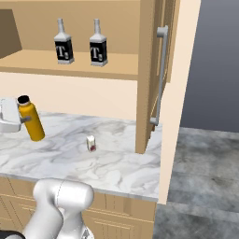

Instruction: Sort all alcoholic drinks to one cabinet, and non-alcoholic drinks to the other.

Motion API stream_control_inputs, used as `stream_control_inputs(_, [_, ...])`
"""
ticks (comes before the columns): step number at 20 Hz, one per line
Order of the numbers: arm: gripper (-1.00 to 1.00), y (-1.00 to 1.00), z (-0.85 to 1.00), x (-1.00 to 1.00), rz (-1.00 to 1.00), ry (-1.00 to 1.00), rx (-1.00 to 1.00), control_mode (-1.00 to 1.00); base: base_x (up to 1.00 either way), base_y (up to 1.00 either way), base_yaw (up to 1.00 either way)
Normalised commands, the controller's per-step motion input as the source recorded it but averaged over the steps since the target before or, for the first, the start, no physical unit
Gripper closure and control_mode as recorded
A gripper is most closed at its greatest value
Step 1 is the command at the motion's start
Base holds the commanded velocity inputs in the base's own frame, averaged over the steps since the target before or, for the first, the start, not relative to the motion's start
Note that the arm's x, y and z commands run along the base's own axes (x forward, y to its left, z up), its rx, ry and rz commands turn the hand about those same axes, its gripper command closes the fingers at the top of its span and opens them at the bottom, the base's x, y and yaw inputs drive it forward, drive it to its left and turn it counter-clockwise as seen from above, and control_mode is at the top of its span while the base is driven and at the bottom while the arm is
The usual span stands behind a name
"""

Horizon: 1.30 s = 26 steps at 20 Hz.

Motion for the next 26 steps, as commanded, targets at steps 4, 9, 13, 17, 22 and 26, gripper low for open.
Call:
stream_control_inputs(4, [1.00,-0.14,0.00,-0.21,0.08,-0.03,0.00,-1.00,0.00,0.00,0.00])
stream_control_inputs(9, [1.00,-0.04,0.00,-0.14,0.04,-0.01,0.00,-1.00,0.00,0.00,0.00])
stream_control_inputs(13, [1.00,0.00,0.00,0.00,0.00,0.00,0.00,-1.00,0.00,0.00,0.00])
stream_control_inputs(17, [1.00,0.00,0.00,-0.38,0.00,-0.13,0.00,-1.00,0.00,0.00,0.00])
stream_control_inputs(22, [1.00,0.00,0.00,-0.55,-0.01,-0.16,0.00,-1.00,0.00,0.00,0.00])
stream_control_inputs(26, [1.00,0.00,0.00,-0.44,-0.01,-0.13,0.00,-1.00,0.00,0.00,0.00])
